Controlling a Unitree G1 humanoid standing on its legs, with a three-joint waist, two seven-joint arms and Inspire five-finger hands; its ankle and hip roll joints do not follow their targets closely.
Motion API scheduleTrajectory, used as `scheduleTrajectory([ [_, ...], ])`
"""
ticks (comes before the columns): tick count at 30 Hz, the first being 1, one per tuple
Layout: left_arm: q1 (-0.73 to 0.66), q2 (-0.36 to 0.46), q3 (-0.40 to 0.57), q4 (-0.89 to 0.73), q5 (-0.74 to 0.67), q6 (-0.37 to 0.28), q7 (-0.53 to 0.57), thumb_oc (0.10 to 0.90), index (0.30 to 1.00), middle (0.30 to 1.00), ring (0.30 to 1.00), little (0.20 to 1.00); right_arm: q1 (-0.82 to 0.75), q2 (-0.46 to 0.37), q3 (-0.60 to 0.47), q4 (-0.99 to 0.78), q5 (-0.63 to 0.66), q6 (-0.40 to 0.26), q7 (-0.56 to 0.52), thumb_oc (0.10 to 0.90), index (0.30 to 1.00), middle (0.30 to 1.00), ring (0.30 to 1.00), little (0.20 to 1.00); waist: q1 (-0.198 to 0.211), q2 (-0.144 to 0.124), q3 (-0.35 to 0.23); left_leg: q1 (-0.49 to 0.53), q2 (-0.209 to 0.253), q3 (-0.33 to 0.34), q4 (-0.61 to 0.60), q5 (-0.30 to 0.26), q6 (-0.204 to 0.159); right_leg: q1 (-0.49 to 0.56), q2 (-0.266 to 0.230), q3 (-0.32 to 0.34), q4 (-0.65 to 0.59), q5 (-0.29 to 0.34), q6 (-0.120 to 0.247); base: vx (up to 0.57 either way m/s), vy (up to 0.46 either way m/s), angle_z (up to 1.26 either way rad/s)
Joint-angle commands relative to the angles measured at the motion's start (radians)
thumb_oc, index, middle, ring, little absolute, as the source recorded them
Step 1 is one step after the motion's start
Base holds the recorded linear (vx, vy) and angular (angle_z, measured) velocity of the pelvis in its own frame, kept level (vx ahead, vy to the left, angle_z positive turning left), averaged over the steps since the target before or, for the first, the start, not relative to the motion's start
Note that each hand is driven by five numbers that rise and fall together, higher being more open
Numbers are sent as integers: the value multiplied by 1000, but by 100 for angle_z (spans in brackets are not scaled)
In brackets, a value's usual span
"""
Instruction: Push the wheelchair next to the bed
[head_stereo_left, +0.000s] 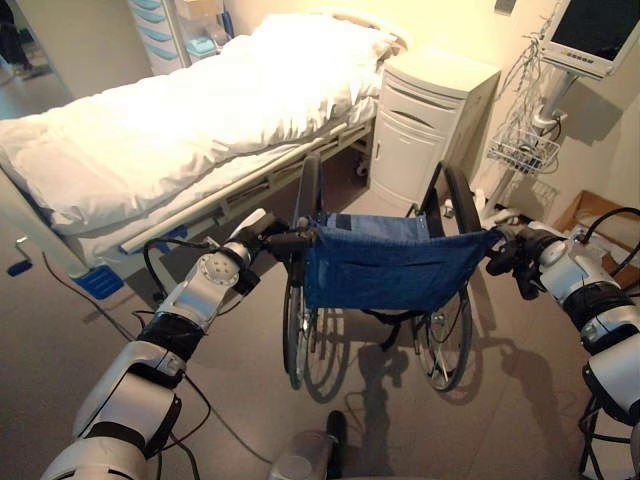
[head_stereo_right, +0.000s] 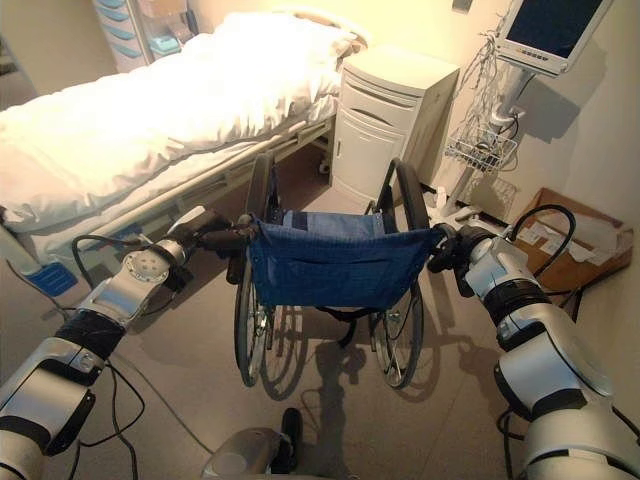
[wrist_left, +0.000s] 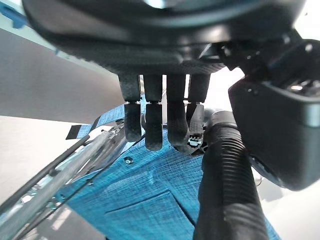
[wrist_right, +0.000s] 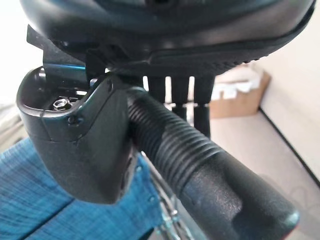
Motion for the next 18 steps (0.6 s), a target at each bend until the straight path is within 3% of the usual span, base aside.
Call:
scheduleTrajectory([
  [1,23,-91,-119,131,106,43,3,400,300,300,300,300,-126,122,57,-149,-27,-334,15,400,300,300,300,300,3,1,42,12,-31,-56,-22,-38,-26,0,-61,166,68,290,82,266,-64,44],
  [2,2,-95,-124,149,106,39,9,400,300,300,300,300,-139,129,56,-125,-27,-337,5,400,300,300,300,300,-10,9,59,22,-28,-89,-3,-47,-37,-39,-86,163,37,280,77,175,-114,57],
  [5,-57,-81,-126,175,96,43,26,400,300,300,300,300,-175,134,46,-98,-22,-338,-23,400,300,300,300,300,-37,17,111,78,-24,-144,-3,-77,-44,-149,-151,159,-37,358,84,166,-126,35],
  [6,-74,-74,-126,171,100,53,25,400,300,300,300,300,-186,132,47,-100,-18,-323,-27,400,300,300,300,300,-53,9,126,108,-33,-168,-5,-104,-39,-209,-182,173,-67,424,99,244,-113,4],
  [9,-95,-70,-128,160,99,80,16,400,300,300,300,300,-196,118,54,-136,-7,-270,-25,400,300,300,300,300,-94,-13,145,177,-50,-225,-4,-167,-35,-301,-225,192,-195,499,130,409,-122,31],
  [12,-77,-78,-121,144,104,93,11,400,300,300,300,300,-186,90,61,-198,-2,-213,-6,400,300,300,300,300,-122,-24,139,220,-53,-282,-4,-190,-40,-312,-197,212,-317,498,136,473,-115,18],
  [15,-58,-84,-122,124,117,93,12,400,300,300,300,300,-181,59,62,-245,23,-164,-2,400,300,300,300,300,-138,-41,118,203,-73,-320,9,-196,-28,-306,-158,285,-260,479,123,300,-154,78],
  [18,-41,-84,-118,111,125,91,21,400,300,300,300,300,-178,42,62,-252,33,-173,6,400,300,300,300,300,-128,-53,110,171,-68,-314,15,-191,-35,-266,-150,267,-240,453,116,233,-221,57],
])
